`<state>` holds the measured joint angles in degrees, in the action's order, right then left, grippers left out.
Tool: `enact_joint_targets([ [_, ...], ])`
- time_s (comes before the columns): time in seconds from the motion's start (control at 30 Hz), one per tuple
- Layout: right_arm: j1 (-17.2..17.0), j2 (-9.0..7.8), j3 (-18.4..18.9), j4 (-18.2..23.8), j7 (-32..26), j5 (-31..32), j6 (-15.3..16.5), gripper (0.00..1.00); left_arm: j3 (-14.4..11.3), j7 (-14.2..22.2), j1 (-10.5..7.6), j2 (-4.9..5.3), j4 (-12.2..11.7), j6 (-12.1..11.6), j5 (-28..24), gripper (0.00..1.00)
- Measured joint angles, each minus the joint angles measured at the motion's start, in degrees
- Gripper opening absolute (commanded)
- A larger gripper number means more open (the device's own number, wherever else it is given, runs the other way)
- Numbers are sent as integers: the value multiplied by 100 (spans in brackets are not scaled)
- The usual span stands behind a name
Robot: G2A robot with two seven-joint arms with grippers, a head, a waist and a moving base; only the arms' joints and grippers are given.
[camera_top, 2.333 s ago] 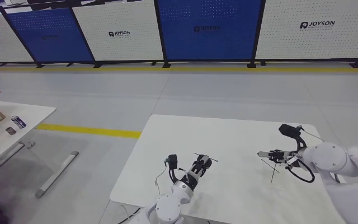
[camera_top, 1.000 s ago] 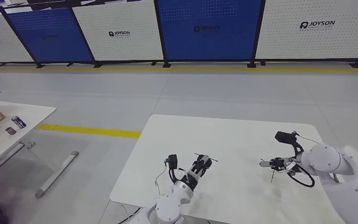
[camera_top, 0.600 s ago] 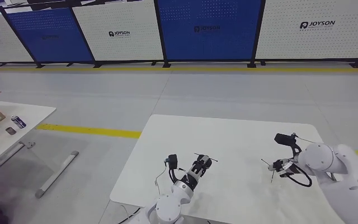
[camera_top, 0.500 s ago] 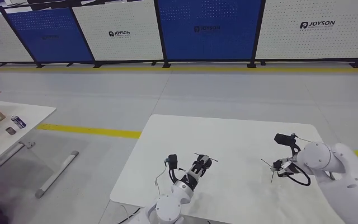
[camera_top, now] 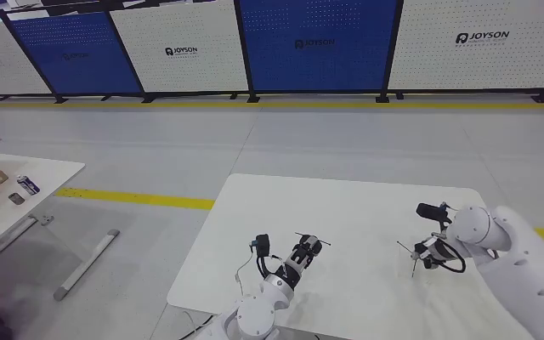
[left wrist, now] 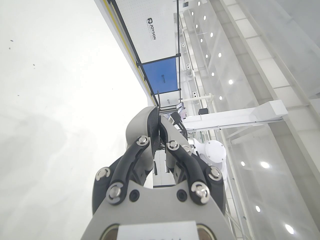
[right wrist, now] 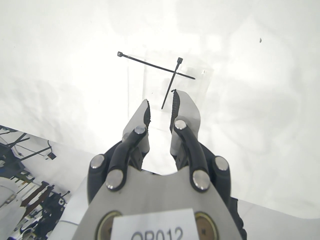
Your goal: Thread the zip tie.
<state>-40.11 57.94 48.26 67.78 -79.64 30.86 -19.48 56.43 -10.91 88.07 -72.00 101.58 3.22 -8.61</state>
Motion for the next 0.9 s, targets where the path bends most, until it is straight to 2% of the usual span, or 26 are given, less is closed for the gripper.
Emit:
enact_joint_targets([
  [0.53,529,543,-469,-992,0,228,0,28,0,0,0,0,0,0,0,0],
  [0.67,585,631,-523,-1179,0,262,0,29,0,0,0,0,0,0,0,0],
  [0.9,646,749,-585,-1449,0,291,0,24,0,0,0,0,0,0,0,0],
])
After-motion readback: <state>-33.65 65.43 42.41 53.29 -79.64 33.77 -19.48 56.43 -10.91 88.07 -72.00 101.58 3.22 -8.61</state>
